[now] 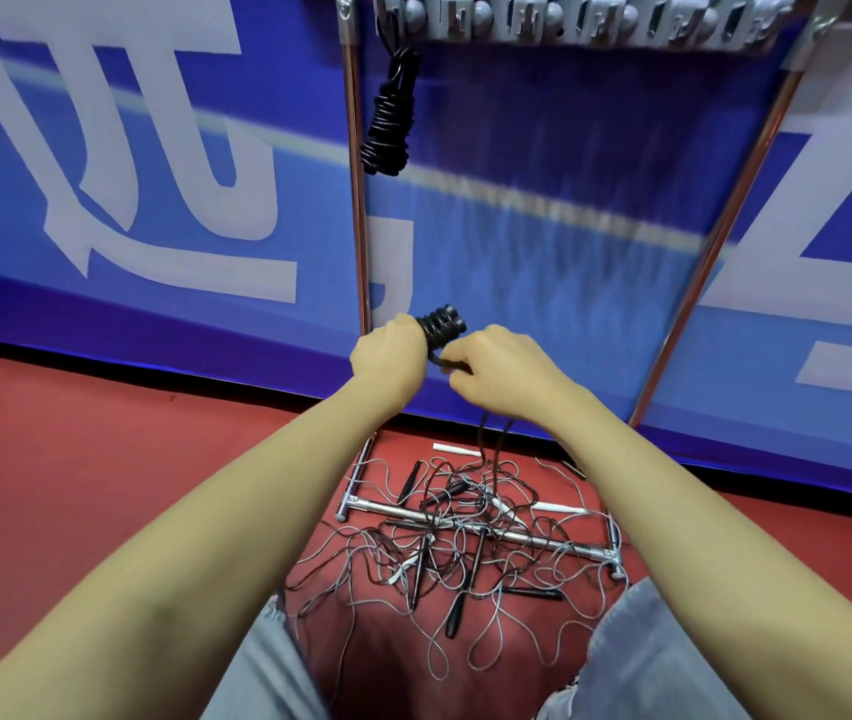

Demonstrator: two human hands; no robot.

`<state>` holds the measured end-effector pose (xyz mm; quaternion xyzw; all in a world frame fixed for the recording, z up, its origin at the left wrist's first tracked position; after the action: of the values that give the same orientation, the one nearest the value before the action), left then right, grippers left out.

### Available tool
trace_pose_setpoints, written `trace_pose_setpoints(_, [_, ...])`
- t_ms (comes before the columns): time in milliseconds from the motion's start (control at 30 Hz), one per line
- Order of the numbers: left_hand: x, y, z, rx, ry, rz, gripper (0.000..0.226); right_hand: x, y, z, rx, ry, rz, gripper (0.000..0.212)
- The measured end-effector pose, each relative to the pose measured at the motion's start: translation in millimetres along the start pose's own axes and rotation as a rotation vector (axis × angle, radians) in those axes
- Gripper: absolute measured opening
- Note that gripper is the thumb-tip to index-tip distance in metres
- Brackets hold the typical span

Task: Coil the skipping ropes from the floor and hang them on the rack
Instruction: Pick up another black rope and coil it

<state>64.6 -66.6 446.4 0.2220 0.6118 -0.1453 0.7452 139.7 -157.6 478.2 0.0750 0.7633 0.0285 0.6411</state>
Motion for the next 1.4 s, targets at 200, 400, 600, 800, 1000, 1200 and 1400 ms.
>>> trace_pose_setpoints(200, [-6.8,-0.1,4.0,0.245,0.310,0.017,0.014,-7.5,-0.8,-9.8,-0.077,-0.222,0.343,0.024])
trace_pose_setpoints(400, [-10.8,-4.7,3.5,0.583,0.415,0.137,0.013,4.2,-0.1,4.1,0.122,-0.051,0.221,0.027])
trace_pose_setpoints(600, [-18.9,-12.5,0.4,0.766,0.443,0.385,0.014,3.0,-5.4,8.6,0.241,0.242,0.228,0.028])
trace_pose_setpoints(800, [-21.8,-23.4,-2.7,0.870,0.362,0.397,0.009,13.3,-5.3,15.9,0.325,0.486,0.156,0.025])
trace_pose_setpoints(1000, [-34.4,-31.1,-2.8,0.974,0.164,0.480,0.015,3.4,7.5,24.0,0.429,0.748,0.187,0.021])
trace_pose_setpoints(1200, [-47.9,-29.5,-0.5,0.764,-0.145,0.434,0.021,3.4,14.8,34.0,0.398,0.598,0.157,0.033])
trace_pose_setpoints(1400, [-47.5,-23.3,12.8,0.243,-0.534,0.183,0.031,14.4,8.8,31.0,0.356,0.507,0.123,0.031])
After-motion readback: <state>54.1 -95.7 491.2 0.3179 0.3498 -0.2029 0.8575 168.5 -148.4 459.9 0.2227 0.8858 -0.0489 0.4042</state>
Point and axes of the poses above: each hand's wrist, its own y-axis towards the middle knuckle, its own x-axis out of the palm, z = x × y, the point moved 4 cm from there along y, towards the middle knuckle, and after that the axes turned 1 degree about -y, right-handed, at the moved point
